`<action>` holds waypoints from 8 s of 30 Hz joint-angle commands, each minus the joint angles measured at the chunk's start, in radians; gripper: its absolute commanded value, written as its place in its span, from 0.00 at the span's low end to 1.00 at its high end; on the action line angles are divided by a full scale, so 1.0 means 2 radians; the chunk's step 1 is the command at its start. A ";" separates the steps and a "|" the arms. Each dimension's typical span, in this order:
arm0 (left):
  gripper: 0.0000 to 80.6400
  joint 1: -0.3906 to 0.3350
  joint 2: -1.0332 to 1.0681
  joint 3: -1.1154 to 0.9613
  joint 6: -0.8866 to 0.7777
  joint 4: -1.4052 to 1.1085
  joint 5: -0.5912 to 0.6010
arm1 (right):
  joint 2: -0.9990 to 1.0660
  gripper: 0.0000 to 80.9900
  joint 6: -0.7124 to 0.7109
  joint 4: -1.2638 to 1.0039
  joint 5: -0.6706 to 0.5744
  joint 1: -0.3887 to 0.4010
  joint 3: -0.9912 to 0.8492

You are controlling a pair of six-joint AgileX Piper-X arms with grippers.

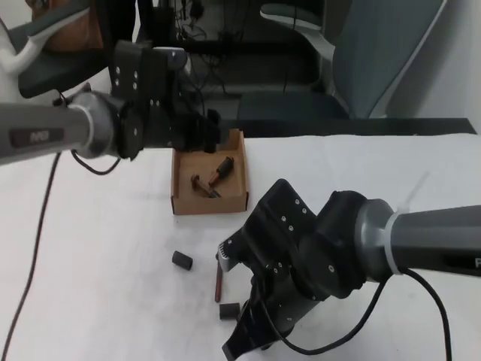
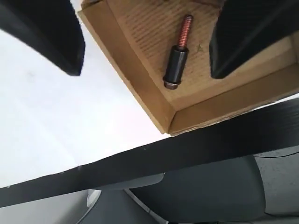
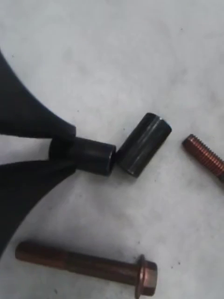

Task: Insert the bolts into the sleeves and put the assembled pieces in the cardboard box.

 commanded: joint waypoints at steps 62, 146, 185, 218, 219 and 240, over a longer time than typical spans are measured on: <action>0.65 -0.106 -0.008 0.006 -0.055 0.319 -0.090 | -0.350 0.01 0.016 0.060 0.100 -0.018 0.005; 0.02 -0.326 -0.555 0.334 -0.005 -0.066 -0.155 | -0.478 0.01 -0.011 -0.415 0.362 0.285 0.305; 0.02 -0.327 -0.555 0.352 -0.066 -0.118 -0.155 | -0.477 0.01 -0.014 -0.452 0.337 0.285 0.311; 0.87 -0.317 -0.576 0.348 -0.075 -0.057 -0.117 | -0.461 0.01 -0.027 -0.446 0.375 0.231 0.308; 0.87 -0.315 -0.587 0.348 -0.069 -0.068 -0.125 | -0.461 0.01 -0.018 -0.429 0.372 0.225 0.308; 0.02 -0.303 -0.887 0.352 -0.011 0.303 -0.389 | -0.107 0.01 -0.044 -0.200 0.002 -0.073 -0.064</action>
